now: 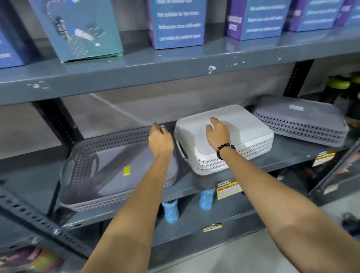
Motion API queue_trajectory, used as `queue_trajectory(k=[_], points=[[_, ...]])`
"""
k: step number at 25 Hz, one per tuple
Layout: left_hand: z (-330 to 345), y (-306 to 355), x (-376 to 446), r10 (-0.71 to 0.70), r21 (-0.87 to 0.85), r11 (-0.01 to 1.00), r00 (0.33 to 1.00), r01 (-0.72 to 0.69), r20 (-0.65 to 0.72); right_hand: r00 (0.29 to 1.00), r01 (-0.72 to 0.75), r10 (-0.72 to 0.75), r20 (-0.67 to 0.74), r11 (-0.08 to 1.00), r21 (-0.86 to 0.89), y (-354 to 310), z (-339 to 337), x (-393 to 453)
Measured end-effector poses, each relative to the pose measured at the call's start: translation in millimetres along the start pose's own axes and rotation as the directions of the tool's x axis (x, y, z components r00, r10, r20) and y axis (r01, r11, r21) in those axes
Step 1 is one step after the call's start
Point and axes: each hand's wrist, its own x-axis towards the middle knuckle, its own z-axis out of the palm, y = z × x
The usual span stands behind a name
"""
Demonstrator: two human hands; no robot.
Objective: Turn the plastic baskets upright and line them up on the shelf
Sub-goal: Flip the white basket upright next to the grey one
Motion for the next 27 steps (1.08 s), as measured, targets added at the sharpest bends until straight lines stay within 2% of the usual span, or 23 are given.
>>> queue_trajectory(k=[2,4,7,12,16,18,20,21,22,23,24,27], points=[[44,22,-1,0.024,0.006,1.000,0.998,-0.024,0.061,0.999,-0.015,0.013,-0.044,0.998,-0.055,24,-27,25],[82,38,3,-0.017,0.045,0.999,0.996,0.013,0.085,0.999,-0.043,0.039,-0.029,0.989,-0.139,50,-53,53],[124,43,15,-0.199,0.097,0.976,0.978,0.193,0.058,0.996,-0.078,0.089,0.031,0.960,-0.269,90,-87,98],[140,30,18,-0.501,0.109,0.861,0.865,0.498,0.008,0.966,-0.125,0.200,0.163,0.916,-0.382,125,-104,135],[135,37,9,-0.527,0.066,0.847,0.849,0.528,-0.030,0.933,-0.215,0.297,0.204,0.913,-0.346,122,-103,144],[127,48,4,-0.469,-0.001,0.882,0.878,0.471,-0.092,0.913,-0.337,0.370,0.172,0.922,-0.192,112,-106,146],[109,67,0,-0.348,-0.225,0.926,0.919,0.305,-0.185,0.921,-0.389,0.382,0.074,0.908,0.156,101,-111,148],[98,79,-3,-0.304,-0.369,0.906,0.926,0.208,-0.226,0.912,-0.385,0.411,0.018,0.837,0.388,97,-115,149],[87,86,-5,-0.291,-0.468,0.872,0.920,0.142,-0.262,0.885,-0.376,0.465,0.003,0.712,0.593,92,-120,149],[77,90,-6,-0.304,-0.525,0.843,0.909,0.118,-0.285,0.855,-0.367,0.518,0.007,0.596,0.714,92,-123,150],[69,87,-7,-0.335,-0.549,0.825,0.897,0.132,-0.287,0.835,-0.379,0.549,0.042,0.517,0.768,95,-126,149],[55,61,-22,-0.442,-0.479,0.826,0.868,0.296,-0.226,0.826,-0.503,0.496,0.266,0.439,0.745,124,-123,142]])
